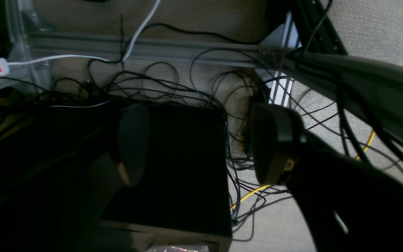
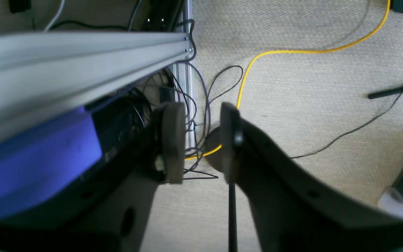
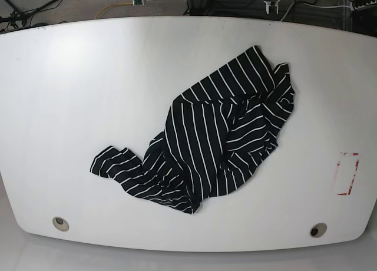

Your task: Fold the T-shirt properly

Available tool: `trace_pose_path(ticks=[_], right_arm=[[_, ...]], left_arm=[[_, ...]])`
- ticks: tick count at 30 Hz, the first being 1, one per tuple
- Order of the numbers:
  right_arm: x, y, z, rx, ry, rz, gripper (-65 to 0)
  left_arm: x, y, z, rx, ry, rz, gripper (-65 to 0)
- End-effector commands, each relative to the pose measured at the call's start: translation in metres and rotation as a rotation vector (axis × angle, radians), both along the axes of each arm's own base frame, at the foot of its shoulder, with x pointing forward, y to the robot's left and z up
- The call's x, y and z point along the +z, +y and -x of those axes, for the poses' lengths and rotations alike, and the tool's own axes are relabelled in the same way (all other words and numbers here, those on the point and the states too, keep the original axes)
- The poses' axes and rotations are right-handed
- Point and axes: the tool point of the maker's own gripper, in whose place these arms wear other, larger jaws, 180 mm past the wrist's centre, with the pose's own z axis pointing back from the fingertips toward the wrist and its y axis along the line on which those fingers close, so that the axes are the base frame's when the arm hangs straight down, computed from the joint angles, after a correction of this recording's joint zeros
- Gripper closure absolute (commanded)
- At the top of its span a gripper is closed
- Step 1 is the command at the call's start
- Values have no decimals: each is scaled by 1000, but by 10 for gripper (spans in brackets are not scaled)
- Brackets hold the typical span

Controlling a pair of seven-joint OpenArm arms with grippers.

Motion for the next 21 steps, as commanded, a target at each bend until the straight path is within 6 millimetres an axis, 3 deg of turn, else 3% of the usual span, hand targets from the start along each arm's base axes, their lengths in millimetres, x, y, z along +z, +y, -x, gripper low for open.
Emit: trace_pose_path(ticks=[1, 9, 21], right_arm=[[8, -4, 4, 4, -25, 9, -160], [36, -1, 16, 10, -88, 25, -160], [97, 5, 18, -3, -207, 54, -160]], left_arm=[[5, 5, 7, -7, -9, -13, -413], [36, 12, 13, -41, -88, -41, -411], [111, 13, 22, -108, -219, -73, -410]])
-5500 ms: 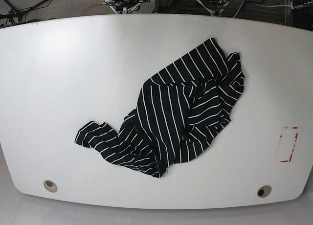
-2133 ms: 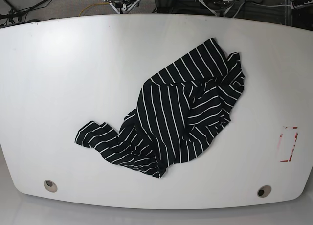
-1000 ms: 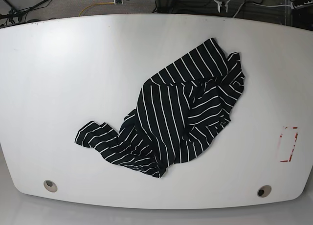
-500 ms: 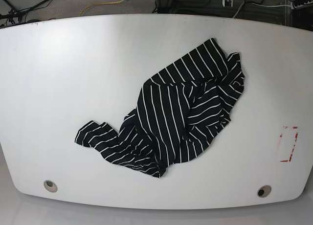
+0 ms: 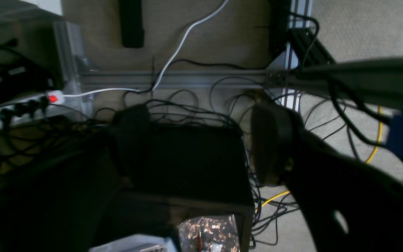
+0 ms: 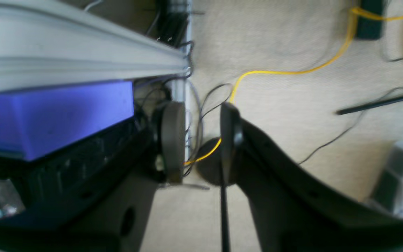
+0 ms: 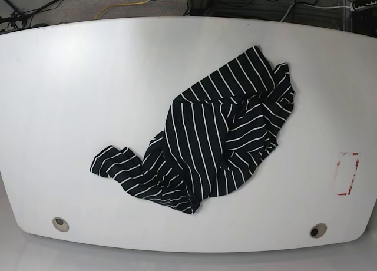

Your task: Fold the T-shirt properly

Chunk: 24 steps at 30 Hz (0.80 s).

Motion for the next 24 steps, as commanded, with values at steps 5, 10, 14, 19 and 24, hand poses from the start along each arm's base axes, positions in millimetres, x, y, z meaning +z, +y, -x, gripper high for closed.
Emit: trace_pose_path(ticks=[5, 10, 14, 19, 24], right_arm=[[37, -1, 1, -1, -63, 19, -160], [64, -2, 2, -5, -95, 36, -160], [87, -7, 2, -16, -123, 47, -160], [123, -18, -11, -140, -199, 6, -160], [151, -20, -31, -143, -280, -30, -160]], left_arm=[[42, 0, 0, 25, -78, 12, -410], [73, 10, -3, 35, -125, 36, -408], [91, 15, -7, 44, -152, 68, -408], [111, 25, -18, 53, -192, 97, -408], [133, 42, -32, 66, -242, 86, -408]])
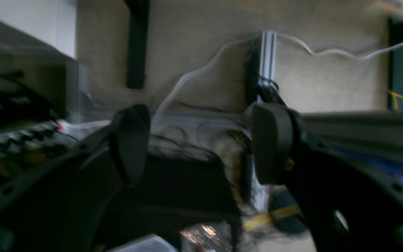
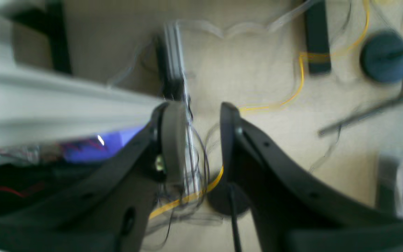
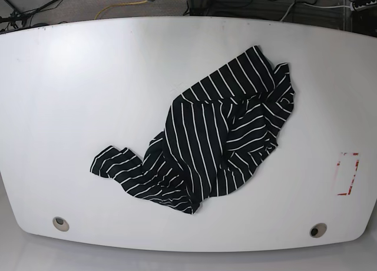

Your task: Fold the T-shirt properly

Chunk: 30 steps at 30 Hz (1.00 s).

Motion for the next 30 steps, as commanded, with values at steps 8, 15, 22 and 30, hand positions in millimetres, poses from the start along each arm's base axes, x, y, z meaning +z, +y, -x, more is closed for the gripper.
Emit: trace_pose_path(ticks=[8, 15, 22, 30], right_arm=[[35, -1, -48, 12, -169, -13, -160], [42, -8, -93, 44, -291, 12, -160], [46, -8, -141, 93, -373, 20, -160], [48, -9, -195, 138, -400, 40, -165]], left_arm=[[54, 9, -36, -17, -154, -51, -410], [65, 3, -47, -30, -192, -42, -414], [65, -1, -60, -30, -228, -30, -415], [64, -3, -56, 11, -230, -24, -415]])
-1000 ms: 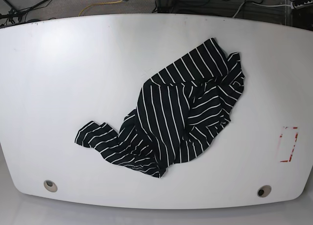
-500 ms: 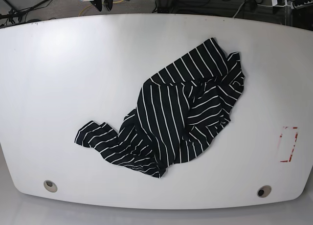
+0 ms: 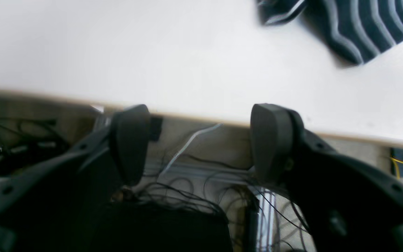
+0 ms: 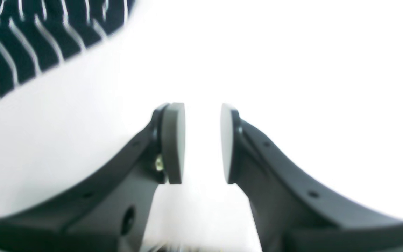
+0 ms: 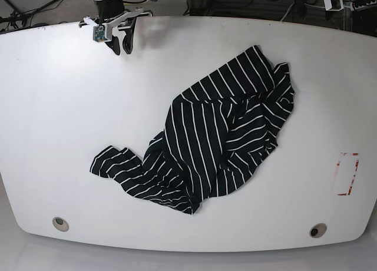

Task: Fold the T-shirt properly
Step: 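Lower the right gripper onto the striped shirt's bunched edge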

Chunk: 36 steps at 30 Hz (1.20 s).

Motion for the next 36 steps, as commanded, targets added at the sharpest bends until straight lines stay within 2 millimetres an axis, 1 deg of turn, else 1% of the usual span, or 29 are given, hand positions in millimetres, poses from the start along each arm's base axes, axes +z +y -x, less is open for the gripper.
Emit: trace_pose_path(ticks=[1, 3, 5, 8, 10, 13, 16, 21, 22, 26, 27, 31, 36], right_arm=[[8, 0, -14, 5, -26, 2, -165], [10, 0, -29, 13, -26, 7, -166], [10, 2, -41, 24, -16, 8, -166], [14, 11, -57, 81, -18, 4, -166], [19, 17, -73, 122, -25, 11, -166], [29, 22, -95, 154, -36, 23, -166], [37, 24, -112, 178, -41, 38, -168], [57, 26, -144, 205, -72, 68, -174], [62, 27, -151, 213, -79, 74, -193], [72, 29, -177, 235, -87, 85, -320], [74, 29, -184, 235, -94, 84, -330], [76, 35, -205, 274, -99, 77, -295], [57, 65, -231, 375, -46, 50, -338]], left_arm=[[8, 1, -2, -6, -26, -5, -415], [8, 1, -2, -6, -26, -5, -417], [8, 0, -2, -7, -25, -5, -429], [7, 0, -1, -4, -25, -4, -482], [8, -1, -3, -8, -29, -4, -507], [11, -2, -14, -14, -61, -4, -507], [12, -2, -19, -17, -74, -5, -508], [19, -4, -33, -22, -117, -3, -508], [20, -4, -37, -25, -128, -4, -508], [24, -2, -47, -50, -151, -16, -508], [25, -2, -49, -52, -155, -16, -508], [27, -1, -56, -52, -178, -20, -508], [33, 1, -71, -63, -220, -31, -508]])
